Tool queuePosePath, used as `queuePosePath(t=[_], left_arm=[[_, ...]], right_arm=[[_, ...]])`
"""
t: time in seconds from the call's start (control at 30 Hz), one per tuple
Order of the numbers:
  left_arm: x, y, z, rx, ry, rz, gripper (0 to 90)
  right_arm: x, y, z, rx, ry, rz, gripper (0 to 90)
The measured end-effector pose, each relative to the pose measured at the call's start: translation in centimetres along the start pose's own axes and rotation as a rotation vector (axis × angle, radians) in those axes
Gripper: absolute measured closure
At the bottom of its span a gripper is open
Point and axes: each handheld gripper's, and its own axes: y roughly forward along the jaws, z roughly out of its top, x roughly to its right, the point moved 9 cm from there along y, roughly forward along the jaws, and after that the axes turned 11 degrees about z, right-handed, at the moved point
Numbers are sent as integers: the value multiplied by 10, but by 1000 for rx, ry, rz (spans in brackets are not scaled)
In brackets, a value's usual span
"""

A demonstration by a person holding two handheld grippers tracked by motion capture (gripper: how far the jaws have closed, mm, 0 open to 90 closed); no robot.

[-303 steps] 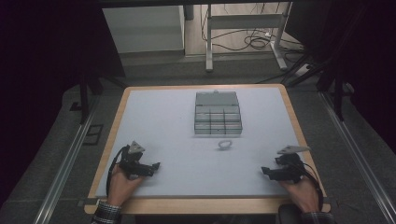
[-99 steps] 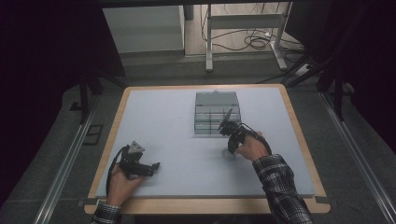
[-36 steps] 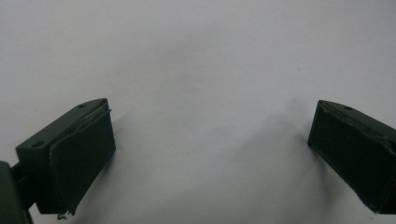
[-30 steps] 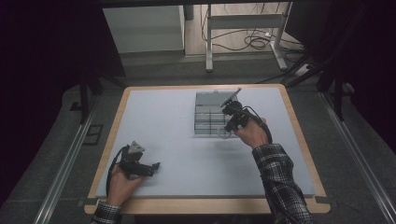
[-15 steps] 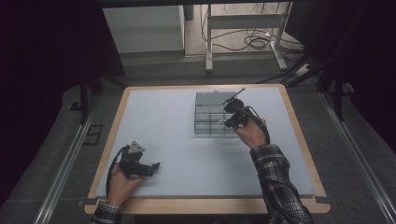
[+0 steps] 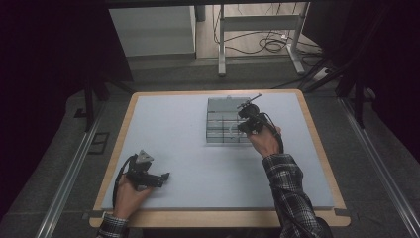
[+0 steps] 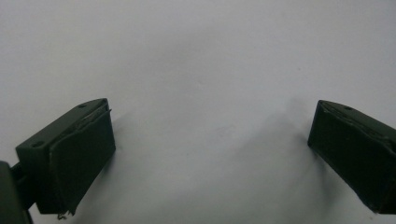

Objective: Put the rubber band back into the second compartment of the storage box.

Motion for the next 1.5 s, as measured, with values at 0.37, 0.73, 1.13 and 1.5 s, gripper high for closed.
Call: queuePosePath(t=[0.37,0.73,1.13,1.5], left_arm=[[0,0,0,0,0,0,4],[0,0,0,0,0,0,3],[0,0,0,0,0,0,4],[0,0,0,0,0,0,4]], right_arm=[[8,7,5,60,9,-28,821],[15,11,9,94,28,-42,821],[22,17,18,133,30,-65,821],[27,31,22,152,38,-82,821]])
